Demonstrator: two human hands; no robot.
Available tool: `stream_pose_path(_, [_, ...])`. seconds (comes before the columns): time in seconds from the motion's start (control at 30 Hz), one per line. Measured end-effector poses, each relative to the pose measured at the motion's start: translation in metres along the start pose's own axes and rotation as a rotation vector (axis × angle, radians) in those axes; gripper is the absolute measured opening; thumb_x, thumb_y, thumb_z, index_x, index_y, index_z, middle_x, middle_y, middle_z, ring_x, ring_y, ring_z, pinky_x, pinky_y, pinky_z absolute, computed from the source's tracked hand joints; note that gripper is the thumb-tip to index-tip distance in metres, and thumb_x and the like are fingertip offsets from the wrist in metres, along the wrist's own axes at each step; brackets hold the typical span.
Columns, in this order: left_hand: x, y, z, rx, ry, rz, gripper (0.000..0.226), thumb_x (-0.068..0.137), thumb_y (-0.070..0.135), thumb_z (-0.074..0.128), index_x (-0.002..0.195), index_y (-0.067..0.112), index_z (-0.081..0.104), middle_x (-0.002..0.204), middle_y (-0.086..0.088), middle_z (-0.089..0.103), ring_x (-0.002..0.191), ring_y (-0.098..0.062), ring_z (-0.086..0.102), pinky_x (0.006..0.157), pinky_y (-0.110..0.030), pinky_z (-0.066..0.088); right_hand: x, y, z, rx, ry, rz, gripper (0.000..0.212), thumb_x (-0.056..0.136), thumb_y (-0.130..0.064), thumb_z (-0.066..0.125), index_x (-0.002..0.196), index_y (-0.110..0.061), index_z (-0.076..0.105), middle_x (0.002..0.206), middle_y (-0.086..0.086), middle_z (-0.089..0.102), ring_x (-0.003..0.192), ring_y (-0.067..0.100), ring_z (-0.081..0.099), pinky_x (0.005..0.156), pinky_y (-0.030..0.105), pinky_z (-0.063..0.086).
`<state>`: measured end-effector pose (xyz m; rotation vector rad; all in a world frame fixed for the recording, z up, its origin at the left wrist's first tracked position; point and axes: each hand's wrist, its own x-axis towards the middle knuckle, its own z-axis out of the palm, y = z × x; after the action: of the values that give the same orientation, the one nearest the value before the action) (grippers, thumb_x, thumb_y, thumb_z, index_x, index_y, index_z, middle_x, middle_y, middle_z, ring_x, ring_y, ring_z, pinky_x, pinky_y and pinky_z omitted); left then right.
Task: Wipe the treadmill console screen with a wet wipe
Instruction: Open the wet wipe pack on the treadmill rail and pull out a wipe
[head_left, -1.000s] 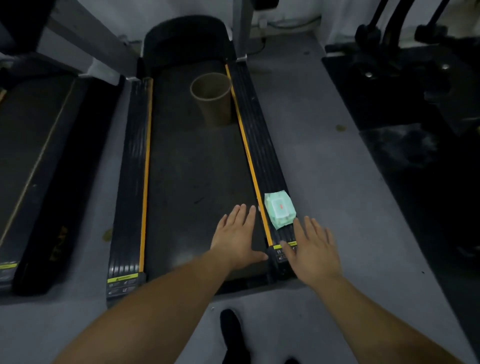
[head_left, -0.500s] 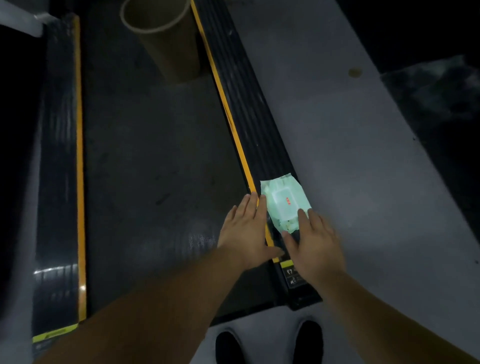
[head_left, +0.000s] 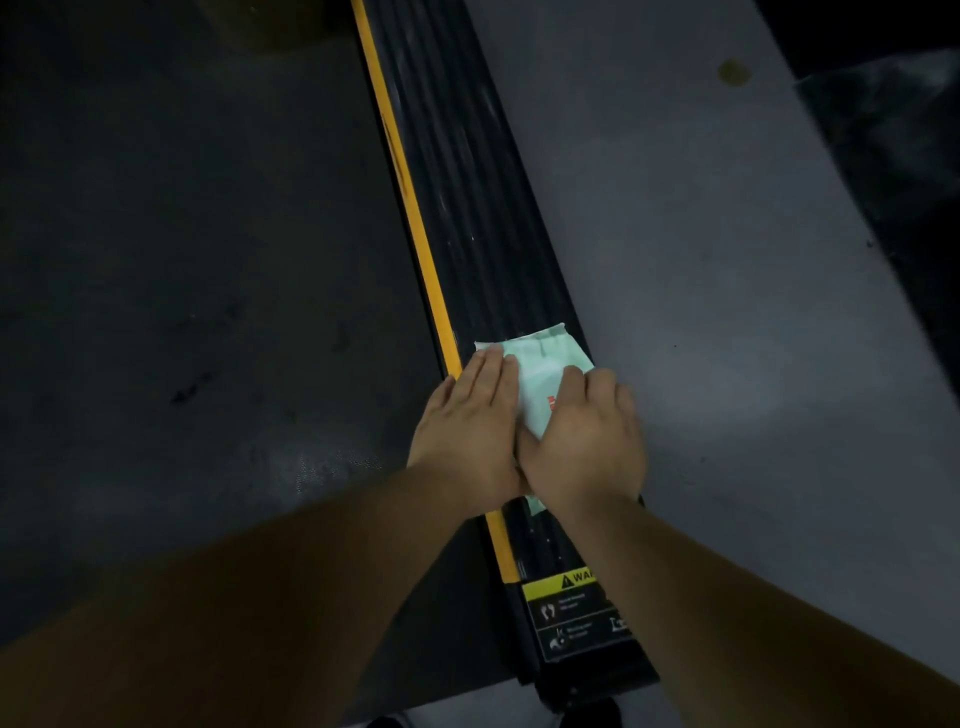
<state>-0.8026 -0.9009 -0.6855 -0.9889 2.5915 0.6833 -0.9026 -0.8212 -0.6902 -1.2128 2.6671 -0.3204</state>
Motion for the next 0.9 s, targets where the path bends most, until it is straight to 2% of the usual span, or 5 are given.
stream_pose_path(0.23, [0.004,-0.007,0.001,-0.043,-0.005,-0.006,0.13,0.075,0.073,0.069,0.16,0.019,-0.013,0.17,0.003,-0.02,0.154,-0.009,-0.018,0.128,-0.04,0.001,0.008,0.013,-0.007,-0.038,-0.045,-0.136,0.049,0.081,-0.054,0.034,0.087,-0.011,0.058,0.085,0.003,0.052,0.075,0.02,0.042,0.056,0.026,0.03])
stream_pose_path(0.33, [0.005,-0.01,0.002,-0.025,-0.006,-0.014,0.135,0.073,0.076,0.07,0.16,0.02,-0.016,0.169,0.005,-0.022,0.154,-0.008,-0.019,0.128,-0.041,0.001,0.018,0.023,-0.023,0.152,-0.011,-0.051,0.032,0.091,-0.04,0.038,0.073,-0.017,0.052,0.066,-0.001,0.052,0.056,0.018,0.044,0.048,0.023,0.024])
stream_pose_path(0.5, [0.005,-0.011,0.005,-0.016,-0.008,-0.011,0.135,0.072,0.08,0.067,0.159,0.02,-0.018,0.169,0.005,-0.023,0.153,-0.008,-0.02,0.127,-0.041,0.001,0.029,0.057,-0.029,0.258,-0.118,0.256,0.042,0.095,-0.027,0.06,0.134,-0.016,0.051,0.112,0.009,0.066,0.096,0.027,0.061,0.077,0.034,0.047])
stream_pose_path(0.73, [0.004,-0.011,0.006,-0.047,0.01,-0.008,0.134,0.073,0.077,0.069,0.16,0.02,-0.015,0.169,0.004,-0.021,0.154,-0.008,-0.018,0.127,-0.039,0.002,0.03,0.03,-0.023,0.063,-0.08,-0.342,0.038,0.083,-0.019,0.064,0.12,-0.013,0.065,0.118,0.008,0.059,0.107,0.028,0.054,0.085,0.043,0.05])
stream_pose_path(0.9, [0.004,-0.01,0.006,-0.051,0.013,-0.005,0.131,0.075,0.074,0.069,0.16,0.02,-0.014,0.169,0.004,-0.021,0.154,-0.008,-0.019,0.127,-0.038,0.001,0.035,0.017,-0.013,0.169,-0.078,-0.287,0.023,0.088,-0.035,0.059,0.085,-0.014,0.07,0.098,0.004,0.058,0.093,0.023,0.055,0.075,0.036,0.049])
